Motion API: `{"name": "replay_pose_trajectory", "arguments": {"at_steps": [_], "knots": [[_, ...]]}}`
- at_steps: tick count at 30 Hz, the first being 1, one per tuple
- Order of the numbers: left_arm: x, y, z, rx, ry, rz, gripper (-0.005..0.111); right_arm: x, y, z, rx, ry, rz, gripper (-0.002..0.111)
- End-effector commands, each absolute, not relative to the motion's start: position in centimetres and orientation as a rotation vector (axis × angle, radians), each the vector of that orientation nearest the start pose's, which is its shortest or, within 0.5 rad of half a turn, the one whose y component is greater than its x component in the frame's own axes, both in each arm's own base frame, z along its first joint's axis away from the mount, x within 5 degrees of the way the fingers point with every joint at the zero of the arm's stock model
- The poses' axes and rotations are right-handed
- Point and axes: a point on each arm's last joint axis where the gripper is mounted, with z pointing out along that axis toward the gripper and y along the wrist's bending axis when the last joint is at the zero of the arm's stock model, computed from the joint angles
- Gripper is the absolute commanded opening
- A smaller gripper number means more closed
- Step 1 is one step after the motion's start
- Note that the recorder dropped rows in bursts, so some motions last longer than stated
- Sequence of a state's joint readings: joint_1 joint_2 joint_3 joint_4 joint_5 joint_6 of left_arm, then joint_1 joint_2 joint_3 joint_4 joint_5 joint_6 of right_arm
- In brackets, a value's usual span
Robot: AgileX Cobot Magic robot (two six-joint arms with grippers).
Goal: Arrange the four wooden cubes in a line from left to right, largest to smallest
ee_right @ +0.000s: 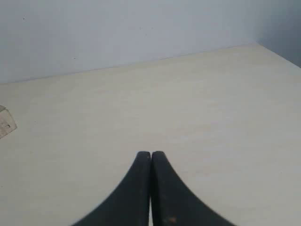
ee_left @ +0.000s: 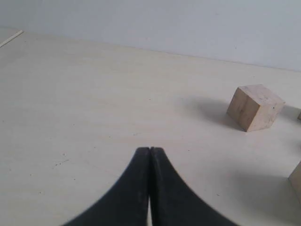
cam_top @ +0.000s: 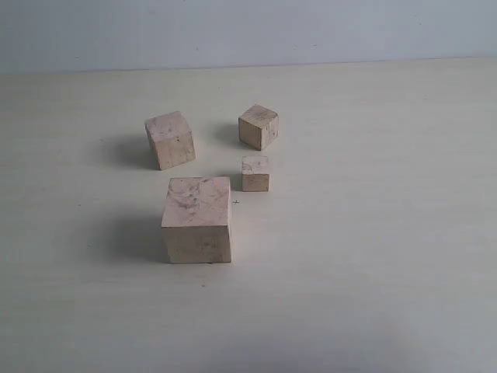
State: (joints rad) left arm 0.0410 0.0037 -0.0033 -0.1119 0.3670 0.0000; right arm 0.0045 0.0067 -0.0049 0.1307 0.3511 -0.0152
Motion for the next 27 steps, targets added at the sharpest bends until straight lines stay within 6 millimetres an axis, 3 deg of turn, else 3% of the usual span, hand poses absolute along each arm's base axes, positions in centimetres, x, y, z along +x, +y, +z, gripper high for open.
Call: {"name": "replay_pose_trajectory", "arguments": {"at_steps": [1, 8, 16, 22, 27], "knots": [[5.3, -0.2, 18.1, -0.104, 1.841, -0.090, 0.000, 5.3, 0.4, 18.2, 0.066, 1.829, 0.117, 0.000], [5.3, -0.2, 18.1, -0.104, 1.841, -0.090, 0.000, 5.4, 0.4, 18.4, 0.063, 1.803, 0.109, 0.000], [5.3, -0.2, 18.1, -0.104, 1.841, -0.090, 0.000, 5.5, -0.2, 22.2, 0.171, 1.382, 0.168, 0.000], [5.3, -0.2, 18.1, -0.104, 1.841, -0.090, 0.000, 5.3, -0.4, 23.0, 0.177, 1.285, 0.154, 0.000], [5.3, -0.2, 18.1, -0.104, 1.841, -0.090, 0.000, 4.5, -0.9, 24.9, 0.233, 1.046, 0.196, 0.000]]}}
